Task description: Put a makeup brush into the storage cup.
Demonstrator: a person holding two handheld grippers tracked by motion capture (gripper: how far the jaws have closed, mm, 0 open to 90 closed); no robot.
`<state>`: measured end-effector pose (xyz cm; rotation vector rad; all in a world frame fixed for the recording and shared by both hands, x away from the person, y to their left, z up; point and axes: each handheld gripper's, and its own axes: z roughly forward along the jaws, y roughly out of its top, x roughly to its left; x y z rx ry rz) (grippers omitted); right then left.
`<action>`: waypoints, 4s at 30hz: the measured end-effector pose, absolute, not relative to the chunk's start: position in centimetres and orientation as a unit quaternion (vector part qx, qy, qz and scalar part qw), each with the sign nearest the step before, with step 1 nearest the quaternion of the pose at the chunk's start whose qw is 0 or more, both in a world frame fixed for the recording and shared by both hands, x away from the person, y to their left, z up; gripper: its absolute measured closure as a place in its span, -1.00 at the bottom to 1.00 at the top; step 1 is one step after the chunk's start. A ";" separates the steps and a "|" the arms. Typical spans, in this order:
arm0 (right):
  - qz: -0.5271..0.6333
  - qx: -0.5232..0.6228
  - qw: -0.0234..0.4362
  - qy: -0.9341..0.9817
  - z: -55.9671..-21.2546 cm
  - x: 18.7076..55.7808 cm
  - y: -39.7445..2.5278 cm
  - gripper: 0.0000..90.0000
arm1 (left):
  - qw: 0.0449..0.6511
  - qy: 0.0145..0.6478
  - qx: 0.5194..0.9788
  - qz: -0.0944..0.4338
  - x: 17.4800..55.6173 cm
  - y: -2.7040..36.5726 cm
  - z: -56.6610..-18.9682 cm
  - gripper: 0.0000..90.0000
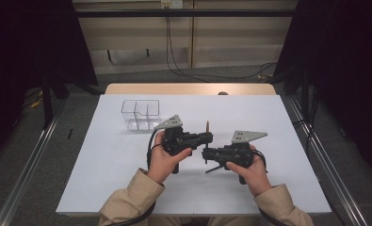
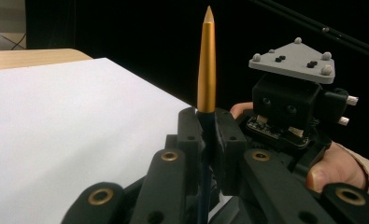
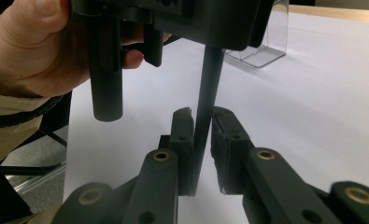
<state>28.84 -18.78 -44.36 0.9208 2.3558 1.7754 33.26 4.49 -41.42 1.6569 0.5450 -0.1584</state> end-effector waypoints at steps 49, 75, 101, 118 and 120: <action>0.536 0.336 0.111 0.767 -43.9 27.6 -27.6 -0.90 | 0.644 0.242 0.725 -0.029 33.4 7.5 -40.4 0.85; 0.525 0.340 0.141 0.767 -44.6 26.2 -31.0 -0.92 | 0.643 0.245 0.726 -0.005 33.9 9.4 -39.7 0.85; 0.530 0.338 0.142 0.765 -44.5 26.1 -31.2 -0.91 | 0.642 0.261 0.720 0.038 35.6 11.3 -38.3 0.85; 0.534 0.332 0.139 0.765 -44.4 26.2 -31.1 -0.91 | 0.639 0.281 0.712 0.072 38.1 12.1 -37.5 0.85; 0.533 0.332 0.139 0.766 -44.5 26.2 -31.1 -0.91 | 0.638 0.282 0.713 0.078 38.4 12.3 -37.3 0.85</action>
